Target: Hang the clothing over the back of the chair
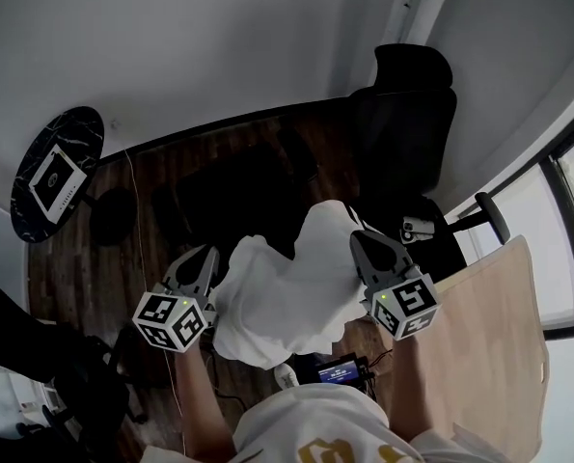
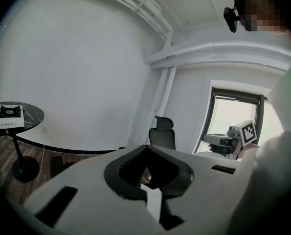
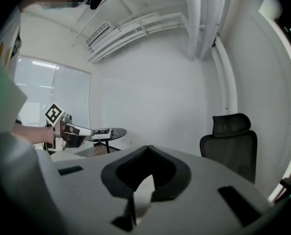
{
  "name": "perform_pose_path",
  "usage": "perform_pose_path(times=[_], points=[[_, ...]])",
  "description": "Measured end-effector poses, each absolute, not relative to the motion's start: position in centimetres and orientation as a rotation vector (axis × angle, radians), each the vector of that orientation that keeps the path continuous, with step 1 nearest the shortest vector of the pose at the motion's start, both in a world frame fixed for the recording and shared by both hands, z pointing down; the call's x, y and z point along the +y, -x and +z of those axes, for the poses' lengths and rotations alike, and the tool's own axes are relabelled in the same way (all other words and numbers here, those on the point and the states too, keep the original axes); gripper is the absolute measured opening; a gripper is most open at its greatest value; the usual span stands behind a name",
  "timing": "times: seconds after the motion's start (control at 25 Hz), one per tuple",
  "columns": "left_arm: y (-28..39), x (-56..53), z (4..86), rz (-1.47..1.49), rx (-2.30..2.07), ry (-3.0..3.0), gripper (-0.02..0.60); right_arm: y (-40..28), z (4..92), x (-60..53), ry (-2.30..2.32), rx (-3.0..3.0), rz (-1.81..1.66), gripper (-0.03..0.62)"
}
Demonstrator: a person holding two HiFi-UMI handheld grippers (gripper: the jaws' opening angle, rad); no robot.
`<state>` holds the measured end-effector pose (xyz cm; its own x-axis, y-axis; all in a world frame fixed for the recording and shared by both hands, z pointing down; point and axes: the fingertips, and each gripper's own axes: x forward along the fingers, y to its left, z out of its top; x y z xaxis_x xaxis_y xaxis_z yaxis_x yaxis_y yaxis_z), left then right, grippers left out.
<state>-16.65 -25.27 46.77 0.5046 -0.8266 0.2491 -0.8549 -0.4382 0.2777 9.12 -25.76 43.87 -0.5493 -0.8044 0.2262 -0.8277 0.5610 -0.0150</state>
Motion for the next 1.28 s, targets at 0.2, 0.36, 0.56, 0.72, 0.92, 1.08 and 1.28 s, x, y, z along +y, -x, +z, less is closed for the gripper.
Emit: perform_pose_path(times=[0.2,0.36,0.56,0.72,0.92,1.08,1.28], points=[[16.0,-22.7,44.6,-0.050,-1.392,-2.379,0.020,-7.9,42.0,-22.6,-1.425,-2.611,0.101,0.012],[14.6,-20.8,43.0,-0.071,-1.417,-2.427,0.020,-7.1,41.4,-20.4,-1.434,-2.631,0.138,0.012],[13.1,-18.0,41.7,-0.008,-1.468,-2.506,0.020,-6.6,40.2,-17.7,-1.483,-2.631,0.105,0.011],[12.6,-15.8,41.0,-0.052,-1.501,-2.521,0.020,-6.7,39.7,-15.6,-1.528,-2.621,0.067,0.011],[12.7,-13.5,41.9,0.009,-1.550,-2.501,0.020,-6.5,39.6,-13.1,-1.566,-2.618,0.055,0.011],[12.6,-12.5,42.1,0.090,-1.600,-2.514,0.020,-6.6,39.6,-11.9,-1.581,-2.608,0.046,0.011],[12.1,-11.4,42.2,0.093,-1.591,-2.527,0.020,-7.0,39.7,-11.0,-1.610,-2.604,0.048,0.011]])
